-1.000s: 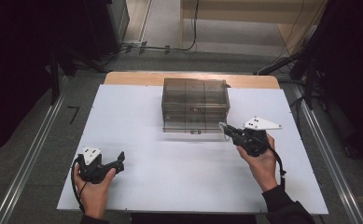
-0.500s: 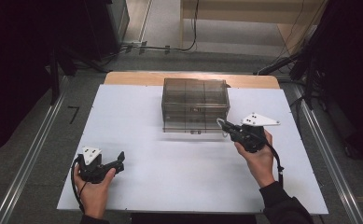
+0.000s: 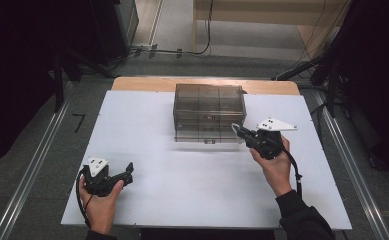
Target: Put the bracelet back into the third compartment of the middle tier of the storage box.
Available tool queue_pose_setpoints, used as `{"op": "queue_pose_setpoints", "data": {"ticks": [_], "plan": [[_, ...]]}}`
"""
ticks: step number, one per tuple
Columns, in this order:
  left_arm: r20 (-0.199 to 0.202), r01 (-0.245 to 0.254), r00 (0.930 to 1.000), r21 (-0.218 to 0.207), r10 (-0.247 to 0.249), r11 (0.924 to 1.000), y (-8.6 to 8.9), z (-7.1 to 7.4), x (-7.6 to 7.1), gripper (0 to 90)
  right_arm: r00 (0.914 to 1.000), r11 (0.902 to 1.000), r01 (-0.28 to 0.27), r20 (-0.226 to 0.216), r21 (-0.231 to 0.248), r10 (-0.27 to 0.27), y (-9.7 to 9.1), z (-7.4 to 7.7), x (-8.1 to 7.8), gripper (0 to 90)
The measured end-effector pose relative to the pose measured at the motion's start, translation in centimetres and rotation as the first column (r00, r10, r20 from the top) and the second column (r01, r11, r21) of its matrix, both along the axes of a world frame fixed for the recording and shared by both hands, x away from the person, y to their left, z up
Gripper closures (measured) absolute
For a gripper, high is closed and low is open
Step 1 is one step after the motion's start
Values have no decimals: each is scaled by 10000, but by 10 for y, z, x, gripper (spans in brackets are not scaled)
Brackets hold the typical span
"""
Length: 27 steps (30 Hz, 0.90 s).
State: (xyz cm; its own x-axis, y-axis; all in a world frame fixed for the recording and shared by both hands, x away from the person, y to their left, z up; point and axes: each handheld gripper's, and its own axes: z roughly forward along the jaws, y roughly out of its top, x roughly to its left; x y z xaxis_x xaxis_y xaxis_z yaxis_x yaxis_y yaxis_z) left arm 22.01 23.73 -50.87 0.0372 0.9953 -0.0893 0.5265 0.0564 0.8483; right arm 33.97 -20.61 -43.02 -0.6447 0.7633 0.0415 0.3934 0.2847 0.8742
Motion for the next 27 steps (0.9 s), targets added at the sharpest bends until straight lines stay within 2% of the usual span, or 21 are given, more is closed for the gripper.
{"op": "queue_pose_setpoints", "data": {"ticks": [18, 27], "plan": [[-4, 32, 10000, -61, -32, 10000, 1, 0, 1, 43, 9991, 9993, 357, -252, 119, -354, 6, -8, 22, 830], [-8, 10, 10000, -59, -11, 10000, 2, 0, 1, 43, 9982, 9986, 516, -308, -104, -519, 13, -9, 34, 830]]}}
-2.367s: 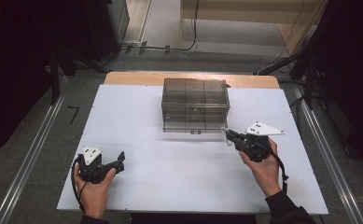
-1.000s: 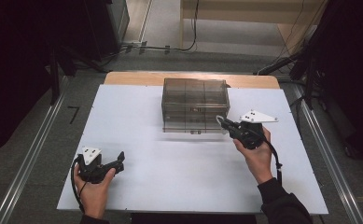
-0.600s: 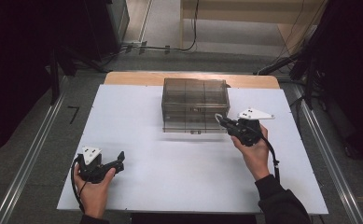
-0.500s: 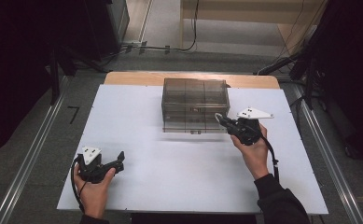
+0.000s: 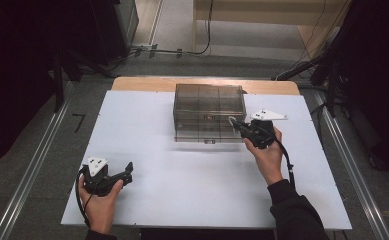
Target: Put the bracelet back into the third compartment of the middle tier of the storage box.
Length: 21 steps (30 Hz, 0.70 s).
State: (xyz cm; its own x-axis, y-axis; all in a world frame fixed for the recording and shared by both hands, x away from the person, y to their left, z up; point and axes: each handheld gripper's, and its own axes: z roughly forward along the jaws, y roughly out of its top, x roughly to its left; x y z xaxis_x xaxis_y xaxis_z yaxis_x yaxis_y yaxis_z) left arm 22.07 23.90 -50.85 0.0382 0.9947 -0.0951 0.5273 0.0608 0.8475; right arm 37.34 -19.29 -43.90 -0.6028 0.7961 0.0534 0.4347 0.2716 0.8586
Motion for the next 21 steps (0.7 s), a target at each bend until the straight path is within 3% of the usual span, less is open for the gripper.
{"op": "queue_pose_setpoints", "data": {"ticks": [21], "plan": [[-7, 31, 10000, -14, -31, 10000, 0, 0, 0, 43, 9983, 9983, 101, -572, -582, -135, 3, -17, 13, 829]]}}
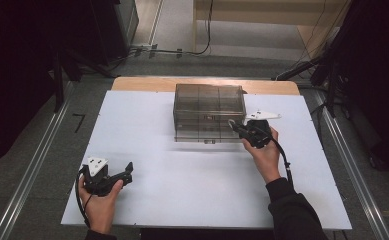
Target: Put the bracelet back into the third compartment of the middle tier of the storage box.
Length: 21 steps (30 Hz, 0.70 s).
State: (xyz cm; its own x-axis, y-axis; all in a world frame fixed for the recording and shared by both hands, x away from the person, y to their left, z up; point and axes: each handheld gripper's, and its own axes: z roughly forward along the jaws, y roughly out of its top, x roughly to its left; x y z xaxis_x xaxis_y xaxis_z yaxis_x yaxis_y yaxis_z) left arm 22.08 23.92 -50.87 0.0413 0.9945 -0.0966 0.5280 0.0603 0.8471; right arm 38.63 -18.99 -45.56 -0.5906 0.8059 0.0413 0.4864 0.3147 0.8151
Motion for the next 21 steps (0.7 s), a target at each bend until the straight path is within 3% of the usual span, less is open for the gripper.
{"op": "queue_pose_setpoints", "data": {"ticks": [7, 13, 21], "plan": [[17, 20, 10000, -15, -20, 10000, 0, 0, 0, 43, 9993, 9996, -81, -361, -280, 71, 4, -9, 4, 815], [9, 37, 10000, 0, -37, 10000, 0, 0, 0, 43, 9993, 9995, -165, -349, -269, 156, 6, -10, 3, 756], [-14, 33, 10000, 8, -33, 10000, 0, 0, 0, 43, 9995, 9998, -126, -290, 121, 130, 2, -3, -2, 647]]}}
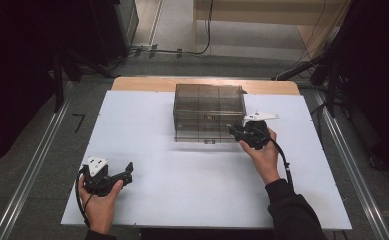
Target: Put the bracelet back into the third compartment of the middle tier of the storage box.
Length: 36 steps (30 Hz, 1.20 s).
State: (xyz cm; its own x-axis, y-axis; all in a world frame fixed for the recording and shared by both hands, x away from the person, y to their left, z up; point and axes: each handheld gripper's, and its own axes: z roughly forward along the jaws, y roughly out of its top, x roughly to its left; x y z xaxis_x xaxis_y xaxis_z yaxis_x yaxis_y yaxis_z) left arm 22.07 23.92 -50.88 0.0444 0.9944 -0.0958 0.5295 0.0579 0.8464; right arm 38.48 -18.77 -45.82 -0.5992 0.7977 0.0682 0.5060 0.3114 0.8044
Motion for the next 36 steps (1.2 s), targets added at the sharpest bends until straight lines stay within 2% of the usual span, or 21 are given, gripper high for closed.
{"op": "queue_pose_setpoints", "data": {"ticks": [1, 4, 10, 16, 20, 25, 31, 36], "plan": [[-2, -1, 10000, 9, 1, 10000, 0, 0, 0, 43, 9999, 10000, 13, 112, 37, -13, -1, 3, -2, 627], [-16, 8, 10000, 17, -8, 10000, 0, 0, 0, 43, 9999, 10000, 22, 119, 73, -23, -2, 5, -4, 609], [-10, 8, 10000, 21, -8, 10000, 0, 0, 0, 43, 9998, 9998, 96, 153, 185, -99, -6, 10, -14, 510], [8, 44, 10000, 28, -44, 10000, -1, 0, -1, 43, 10000, 10000, 86, -39, 34, -86, -11, 11, -25, 439], [-12, 57, 10000, 29, -57, 10000, -2, 0, 0, 43, 9999, 9999, 81, -74, 103, -80, -14, 12, -31, 369], [-29, 33, 10000, 0, -33, 10000, -1, 0, 0, 43, 9998, 10000, -14, -195, -35, 13, -15, 12, -38, 348], [-28, 38, 10000, 11, -38, 10000, -1, 0, 0, 43, 9999, 9998, 115, -87, 167, -114, -23, 15, -50, 326], [-24, 41, 10000, 13, -41, 10000, -1, 0, 0, 43, 9996, 9996, 282, -57, 8, -282, -31, 15, -62, 247]]}}
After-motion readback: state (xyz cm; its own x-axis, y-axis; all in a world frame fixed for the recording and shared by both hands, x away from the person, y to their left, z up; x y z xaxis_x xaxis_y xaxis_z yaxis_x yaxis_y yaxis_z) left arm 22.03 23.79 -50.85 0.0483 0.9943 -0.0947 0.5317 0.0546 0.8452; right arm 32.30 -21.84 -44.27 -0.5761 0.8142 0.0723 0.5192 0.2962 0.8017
